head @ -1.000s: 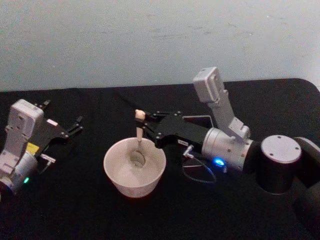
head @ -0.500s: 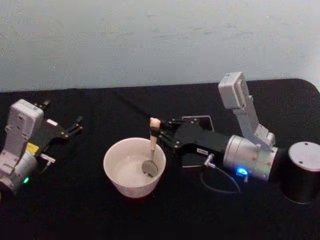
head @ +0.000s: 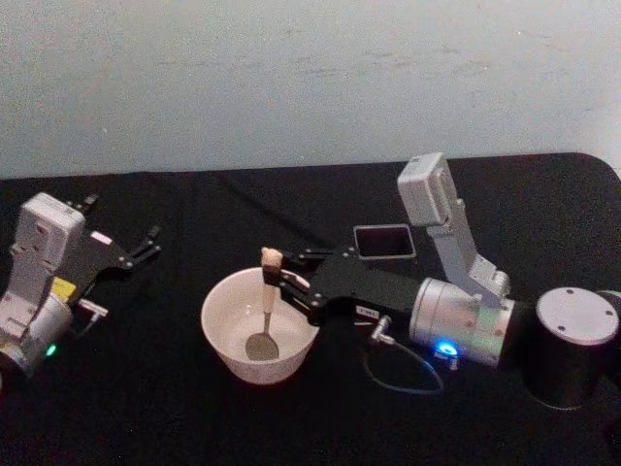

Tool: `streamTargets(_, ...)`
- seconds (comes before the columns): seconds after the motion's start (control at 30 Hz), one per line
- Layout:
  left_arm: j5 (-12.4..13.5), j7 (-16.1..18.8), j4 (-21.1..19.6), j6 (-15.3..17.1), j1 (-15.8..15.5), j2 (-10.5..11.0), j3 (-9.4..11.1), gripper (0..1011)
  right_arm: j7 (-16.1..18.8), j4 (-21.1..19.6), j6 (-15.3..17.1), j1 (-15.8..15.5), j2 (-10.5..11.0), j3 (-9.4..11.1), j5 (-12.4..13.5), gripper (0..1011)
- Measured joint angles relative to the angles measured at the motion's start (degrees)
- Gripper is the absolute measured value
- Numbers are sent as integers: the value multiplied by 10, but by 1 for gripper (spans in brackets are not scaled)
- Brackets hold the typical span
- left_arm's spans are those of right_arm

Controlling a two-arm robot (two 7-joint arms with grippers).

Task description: Pick up the stirring spoon with one hand, stir inside the cup, then place it back in its original position.

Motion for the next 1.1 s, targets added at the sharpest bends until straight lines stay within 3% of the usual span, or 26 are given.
streamTargets(0.27, 0, 0, 0, 0, 0, 0, 0, 1001, -18, 21, 2, 16, -21, -7, -1, 210)
streamTargets(0.67, 0, 0, 0, 0, 0, 0, 0, 1002, -25, 27, 3, 20, -26, -6, -2, 211)
streamTargets(1.1, 0, 0, 0, 0, 0, 0, 0, 1001, -49, 8, 20, 16, -24, 17, 15, 211)
